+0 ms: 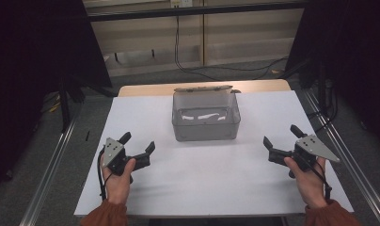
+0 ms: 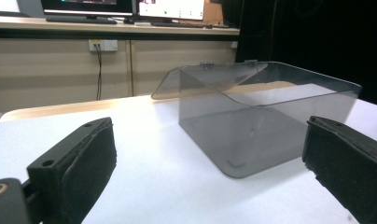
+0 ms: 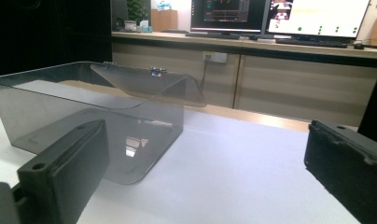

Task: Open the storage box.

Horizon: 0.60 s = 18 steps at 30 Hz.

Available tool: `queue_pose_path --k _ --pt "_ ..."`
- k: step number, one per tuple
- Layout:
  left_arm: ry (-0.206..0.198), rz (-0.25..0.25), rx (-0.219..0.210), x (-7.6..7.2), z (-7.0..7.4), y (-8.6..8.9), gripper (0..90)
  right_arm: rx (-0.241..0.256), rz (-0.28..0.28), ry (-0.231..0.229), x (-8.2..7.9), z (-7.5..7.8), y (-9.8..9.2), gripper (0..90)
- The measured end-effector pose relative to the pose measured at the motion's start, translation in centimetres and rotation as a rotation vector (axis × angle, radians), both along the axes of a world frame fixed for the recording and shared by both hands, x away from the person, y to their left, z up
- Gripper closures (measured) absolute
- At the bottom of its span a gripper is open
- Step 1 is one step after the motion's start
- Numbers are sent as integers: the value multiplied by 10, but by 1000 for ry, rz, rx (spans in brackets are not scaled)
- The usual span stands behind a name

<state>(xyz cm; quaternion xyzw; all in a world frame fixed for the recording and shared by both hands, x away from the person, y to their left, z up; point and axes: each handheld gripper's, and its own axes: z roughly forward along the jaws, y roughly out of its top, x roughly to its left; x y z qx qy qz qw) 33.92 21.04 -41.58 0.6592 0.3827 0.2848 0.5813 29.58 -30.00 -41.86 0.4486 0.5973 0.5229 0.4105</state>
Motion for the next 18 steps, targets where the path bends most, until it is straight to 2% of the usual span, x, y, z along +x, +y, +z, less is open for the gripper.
queue_pose_path --k 4,7,10,12,16,18 --pt "17 3 35 -10 -6 7 26 -9 -15 10 -11 -3 -3 0" --pt "26 7 44 -18 -9 11 27 -18 -28 7 -21 -7 -5 0" --pt "8 24 56 -25 -9 13 26 -33 -34 6 -29 -8 -6 0" --pt "-7 34 47 -30 -10 14 27 -34 -43 6 -33 -10 -7 0" --pt "15 48 18 -31 -14 15 26 -30 -40 17 -38 -14 -8 0" --pt "2 49 29 -32 -14 14 26 -25 -37 11 -37 -14 -6 0"
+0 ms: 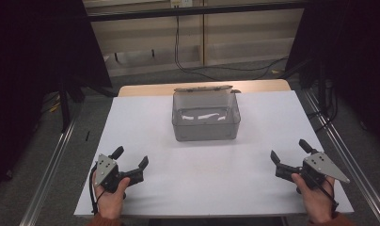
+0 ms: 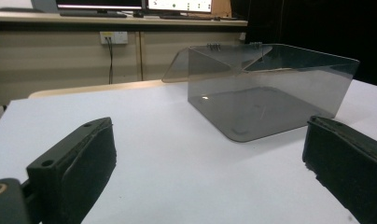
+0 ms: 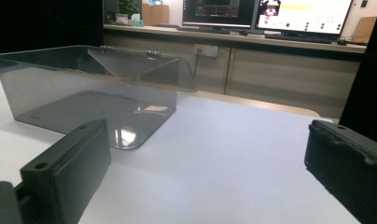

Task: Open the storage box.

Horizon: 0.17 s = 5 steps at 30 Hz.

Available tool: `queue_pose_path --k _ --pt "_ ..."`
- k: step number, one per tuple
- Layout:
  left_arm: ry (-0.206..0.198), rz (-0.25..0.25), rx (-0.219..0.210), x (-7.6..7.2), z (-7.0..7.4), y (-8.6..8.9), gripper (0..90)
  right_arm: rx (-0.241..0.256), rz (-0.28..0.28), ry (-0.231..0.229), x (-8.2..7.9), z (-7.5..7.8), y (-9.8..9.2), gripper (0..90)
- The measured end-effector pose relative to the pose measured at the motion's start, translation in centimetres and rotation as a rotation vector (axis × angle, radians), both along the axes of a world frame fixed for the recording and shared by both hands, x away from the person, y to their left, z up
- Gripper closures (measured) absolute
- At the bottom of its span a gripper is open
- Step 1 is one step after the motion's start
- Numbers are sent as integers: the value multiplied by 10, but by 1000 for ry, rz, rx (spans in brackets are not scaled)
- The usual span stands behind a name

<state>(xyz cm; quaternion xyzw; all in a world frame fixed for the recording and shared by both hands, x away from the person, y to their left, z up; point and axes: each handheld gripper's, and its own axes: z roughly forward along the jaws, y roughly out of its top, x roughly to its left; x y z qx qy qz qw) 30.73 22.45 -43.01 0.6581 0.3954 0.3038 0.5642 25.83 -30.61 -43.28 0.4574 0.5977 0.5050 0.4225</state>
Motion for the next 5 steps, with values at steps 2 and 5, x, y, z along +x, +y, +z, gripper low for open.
queue_pose_path --k 2,5 --pt "11 -9 -12 1 0 -2 26 8 5 -2 2 -1 1 0" --pt "16 -12 -8 1 0 -3 27 19 8 7 3 -1 0 0"
